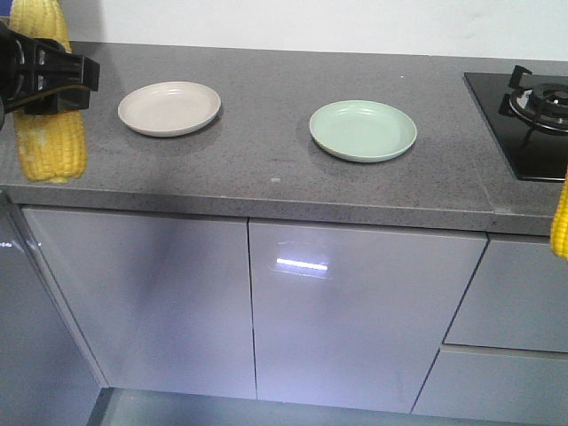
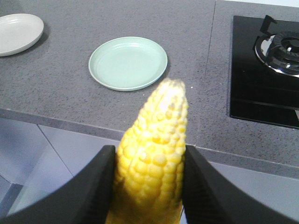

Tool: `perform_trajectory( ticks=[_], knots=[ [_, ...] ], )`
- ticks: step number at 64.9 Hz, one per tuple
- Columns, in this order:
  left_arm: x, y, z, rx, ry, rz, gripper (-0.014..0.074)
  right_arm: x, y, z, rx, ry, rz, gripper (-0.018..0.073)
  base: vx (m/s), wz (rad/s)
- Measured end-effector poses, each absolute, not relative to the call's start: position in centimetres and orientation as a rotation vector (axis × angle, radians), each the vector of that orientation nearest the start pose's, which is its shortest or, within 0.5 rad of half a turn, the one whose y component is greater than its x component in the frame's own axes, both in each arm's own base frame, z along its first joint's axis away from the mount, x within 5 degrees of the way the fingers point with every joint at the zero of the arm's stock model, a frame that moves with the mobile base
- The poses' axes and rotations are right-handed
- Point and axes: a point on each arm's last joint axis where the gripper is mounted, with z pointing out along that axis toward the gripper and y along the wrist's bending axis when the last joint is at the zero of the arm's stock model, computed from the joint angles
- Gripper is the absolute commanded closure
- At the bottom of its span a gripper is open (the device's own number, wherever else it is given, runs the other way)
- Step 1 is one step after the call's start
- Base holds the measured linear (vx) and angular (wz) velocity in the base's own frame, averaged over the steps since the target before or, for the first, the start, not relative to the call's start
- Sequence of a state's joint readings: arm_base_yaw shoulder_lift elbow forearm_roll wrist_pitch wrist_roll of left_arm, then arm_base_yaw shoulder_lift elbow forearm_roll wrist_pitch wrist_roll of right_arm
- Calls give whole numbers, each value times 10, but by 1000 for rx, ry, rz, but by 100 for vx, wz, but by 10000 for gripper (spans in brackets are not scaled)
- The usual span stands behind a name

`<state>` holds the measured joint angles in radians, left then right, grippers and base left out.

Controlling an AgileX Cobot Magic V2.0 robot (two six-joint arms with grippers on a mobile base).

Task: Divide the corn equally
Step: 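Drive the base up to the empty cream and pale green plates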

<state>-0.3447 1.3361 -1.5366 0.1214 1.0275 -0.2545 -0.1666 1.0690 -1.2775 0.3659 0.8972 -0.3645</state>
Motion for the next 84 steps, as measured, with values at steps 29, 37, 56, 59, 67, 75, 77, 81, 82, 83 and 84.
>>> perform_trajectory(
  ticks=[29,37,56,59,67,75,77,81,82,83,84],
  knots=[
    [260,-83,438,124,2304,-155,524,206,-9,436,-126,2112,127,366,13,-6],
    [260,-83,438,124,2304,-155,524,206,-9,436,-126,2112,127,366,16,-1],
    [260,-83,438,124,2304,-155,524,206,-9,436,-126,2112,127,366,19,-1],
    [260,-83,438,124,2304,-155,524,206,-9,436,-126,2112,127,366,20,-2],
    [260,-83,438,124,2304,-155,524,206,-9,436,-126,2112,127,366,20,-2],
    [260,-83,438,124,2304,-155,524,206,-9,436,-126,2112,127,366,20,-2],
    [260,-83,438,124,2304,-155,524,206,-9,436,-126,2112,127,366,20,-1],
    [260,-83,438,124,2304,-155,524,206,-9,436,-126,2112,127,366,20,-1],
    [260,-83,438,124,2304,-155,524,206,-9,436,-126,2112,127,366,20,-1],
    [260,-83,438,124,2304,-155,524,206,-9,436,-126,2112,127,366,20,-1],
    [260,-83,438,124,2304,-155,524,206,-9,436,-126,2112,127,366,20,-1]
  ],
)
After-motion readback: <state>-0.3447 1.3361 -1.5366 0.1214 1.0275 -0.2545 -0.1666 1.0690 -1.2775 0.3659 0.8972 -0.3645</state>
